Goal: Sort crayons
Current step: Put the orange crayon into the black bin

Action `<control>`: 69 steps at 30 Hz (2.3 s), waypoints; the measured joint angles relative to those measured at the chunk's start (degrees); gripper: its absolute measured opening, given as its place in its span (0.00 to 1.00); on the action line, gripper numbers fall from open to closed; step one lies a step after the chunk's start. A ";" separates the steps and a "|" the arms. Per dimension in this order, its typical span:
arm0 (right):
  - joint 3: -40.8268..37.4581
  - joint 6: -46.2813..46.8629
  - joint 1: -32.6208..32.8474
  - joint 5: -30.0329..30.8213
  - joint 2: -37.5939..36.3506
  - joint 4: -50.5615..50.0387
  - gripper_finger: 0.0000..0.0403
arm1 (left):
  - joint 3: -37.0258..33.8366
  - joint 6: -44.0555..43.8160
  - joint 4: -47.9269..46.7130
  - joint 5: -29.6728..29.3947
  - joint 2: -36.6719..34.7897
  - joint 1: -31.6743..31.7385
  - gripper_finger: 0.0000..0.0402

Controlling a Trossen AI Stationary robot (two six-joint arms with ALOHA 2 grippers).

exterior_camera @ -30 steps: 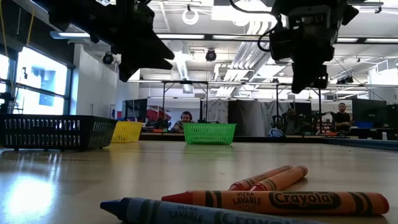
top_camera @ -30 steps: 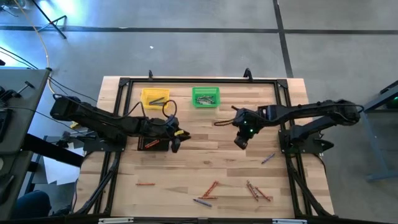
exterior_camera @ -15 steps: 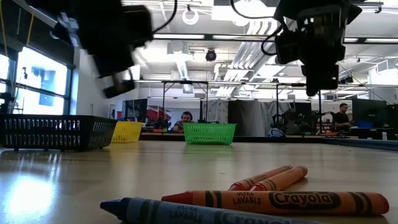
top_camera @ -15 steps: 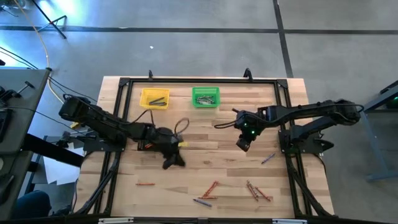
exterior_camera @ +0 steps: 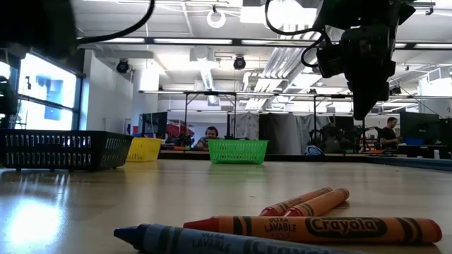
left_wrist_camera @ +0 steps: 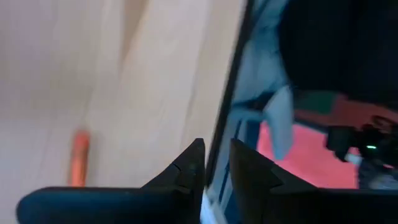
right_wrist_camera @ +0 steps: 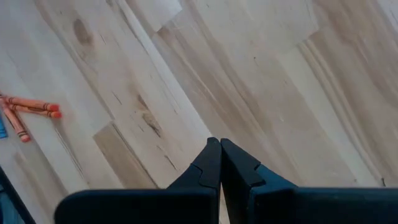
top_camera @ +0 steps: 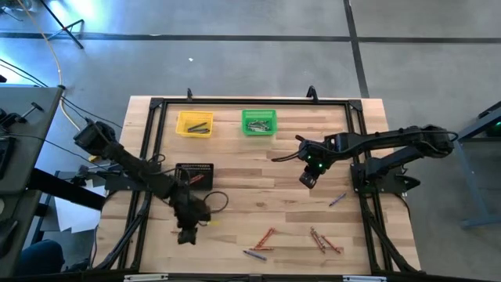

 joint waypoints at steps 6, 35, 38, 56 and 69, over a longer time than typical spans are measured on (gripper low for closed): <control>-0.01 -1.60 0.00 1.33 0.00 0.03 0.00 | 3.23 -0.38 -12.06 -6.97 0.00 -7.35 0.08; -0.02 -3.43 0.00 5.22 0.00 0.57 0.00 | 3.38 -5.07 -11.74 -19.54 5.68 -9.95 0.14; -0.02 -3.43 -0.02 5.53 0.00 0.59 0.00 | 3.38 -5.87 -11.71 -19.30 5.68 -9.95 0.17; -0.02 -3.44 -0.02 5.51 0.00 0.97 0.00 | 3.40 9.34 -14.48 -20.55 5.69 -11.22 0.33; -0.02 -3.43 0.00 5.51 0.00 2.93 0.00 | 3.49 15.78 -16.32 -25.03 5.66 -11.30 0.33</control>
